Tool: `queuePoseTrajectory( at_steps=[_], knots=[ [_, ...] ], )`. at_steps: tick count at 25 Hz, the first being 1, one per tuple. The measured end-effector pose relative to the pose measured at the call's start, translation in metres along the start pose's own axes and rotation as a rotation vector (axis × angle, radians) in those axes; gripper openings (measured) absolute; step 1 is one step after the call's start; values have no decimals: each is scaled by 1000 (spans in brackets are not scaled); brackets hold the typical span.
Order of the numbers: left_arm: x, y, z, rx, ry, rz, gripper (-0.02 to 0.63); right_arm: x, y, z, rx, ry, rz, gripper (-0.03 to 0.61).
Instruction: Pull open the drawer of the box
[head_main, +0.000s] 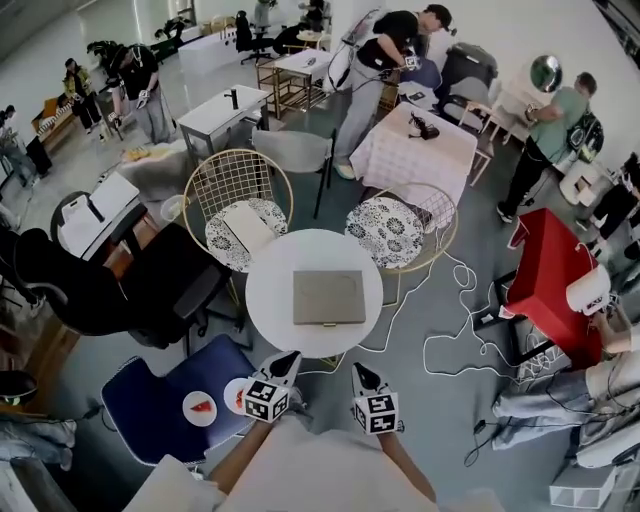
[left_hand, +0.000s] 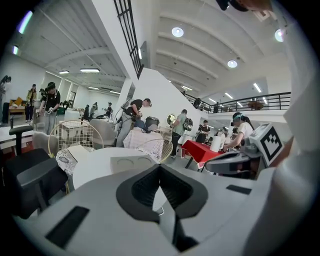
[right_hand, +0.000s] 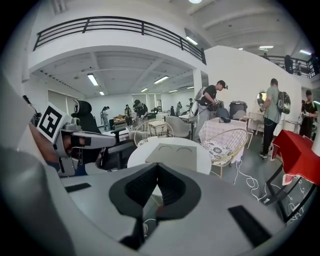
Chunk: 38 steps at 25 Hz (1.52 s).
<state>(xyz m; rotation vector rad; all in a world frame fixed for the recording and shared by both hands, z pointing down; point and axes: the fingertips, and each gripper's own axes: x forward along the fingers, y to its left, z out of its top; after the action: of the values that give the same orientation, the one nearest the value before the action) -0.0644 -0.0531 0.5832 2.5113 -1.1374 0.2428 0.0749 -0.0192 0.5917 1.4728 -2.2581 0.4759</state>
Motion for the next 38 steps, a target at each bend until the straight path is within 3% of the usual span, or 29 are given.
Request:
queuePoseTrajectory(
  at_steps=[7,15,23,38],
  knots=[
    [21,64,34,11,8,-11,11,65,0,50,0,-11,-14,15],
    [35,99,41,9,22,-32,11,99,-1,74,-19,-13,-24,15],
    [53,88,32,-4,58,-28,11,103,-16,62,-2,18,4,15],
    [85,43,9,-32,84,74,11,103,-47,38,6,46,134,15]
  ],
)
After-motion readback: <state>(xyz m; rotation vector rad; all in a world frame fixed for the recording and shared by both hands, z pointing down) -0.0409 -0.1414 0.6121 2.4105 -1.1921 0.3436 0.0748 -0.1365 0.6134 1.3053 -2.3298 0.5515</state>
